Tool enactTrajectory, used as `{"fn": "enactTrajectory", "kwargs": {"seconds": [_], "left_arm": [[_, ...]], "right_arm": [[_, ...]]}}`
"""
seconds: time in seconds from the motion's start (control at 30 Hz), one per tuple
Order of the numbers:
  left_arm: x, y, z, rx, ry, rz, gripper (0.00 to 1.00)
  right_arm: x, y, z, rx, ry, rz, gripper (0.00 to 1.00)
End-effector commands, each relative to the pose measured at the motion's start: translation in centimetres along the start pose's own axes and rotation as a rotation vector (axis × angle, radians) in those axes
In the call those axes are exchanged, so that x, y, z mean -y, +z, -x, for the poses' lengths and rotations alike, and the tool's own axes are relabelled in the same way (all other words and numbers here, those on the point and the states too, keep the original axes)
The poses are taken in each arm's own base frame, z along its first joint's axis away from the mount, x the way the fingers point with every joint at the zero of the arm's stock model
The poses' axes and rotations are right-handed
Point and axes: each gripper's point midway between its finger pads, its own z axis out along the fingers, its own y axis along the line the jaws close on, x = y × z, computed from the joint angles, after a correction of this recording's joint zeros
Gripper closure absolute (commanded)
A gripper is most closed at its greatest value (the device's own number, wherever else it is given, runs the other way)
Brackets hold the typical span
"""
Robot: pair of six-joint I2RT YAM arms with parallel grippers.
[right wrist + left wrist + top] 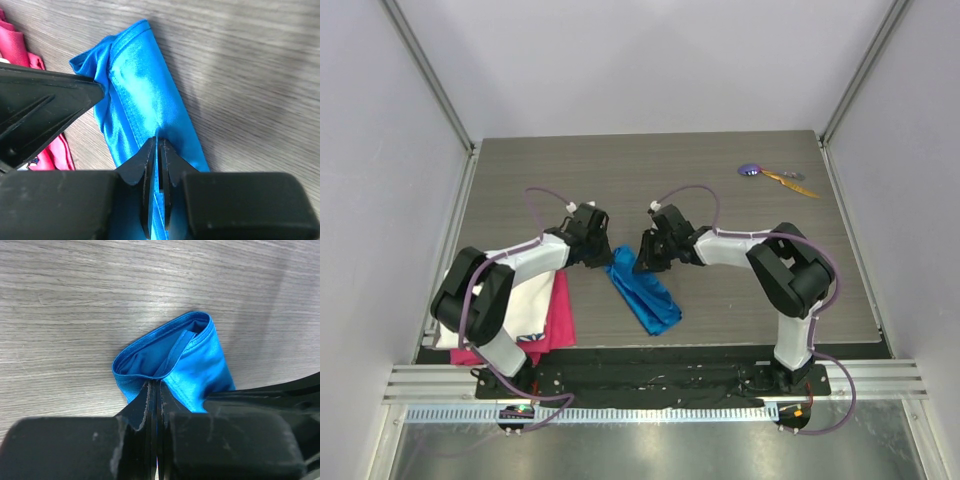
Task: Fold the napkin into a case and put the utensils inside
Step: Grasp the top corner of the smaller rectangle folded napkin at the center of the board.
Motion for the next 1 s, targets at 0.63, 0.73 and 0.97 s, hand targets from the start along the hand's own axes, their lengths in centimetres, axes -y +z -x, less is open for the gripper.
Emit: {"fn": "enactTrajectory", "kwargs": {"seconds": [0.63,0.73,0.97], "left_arm": [[-0.1,-5.4,1.7,0.096,-0.048,0.009,0.50],[-0.4,-5.2,0.8,0.071,-0.078,-0.005,0.55],[-0.6,-3.3,-0.5,0.013,-0.119,-0.005,0.73]], "right_arm": [[-2.1,-1.2,-0.1,0.003,-0.225,-0.066,0.68],[-2.2,-1.2,-0.3,-0.016,-0.259,-0.091,0.61],[-2.2,-0.5,-1.4,-0.040,-0.308,-0.154,0.58]]}}
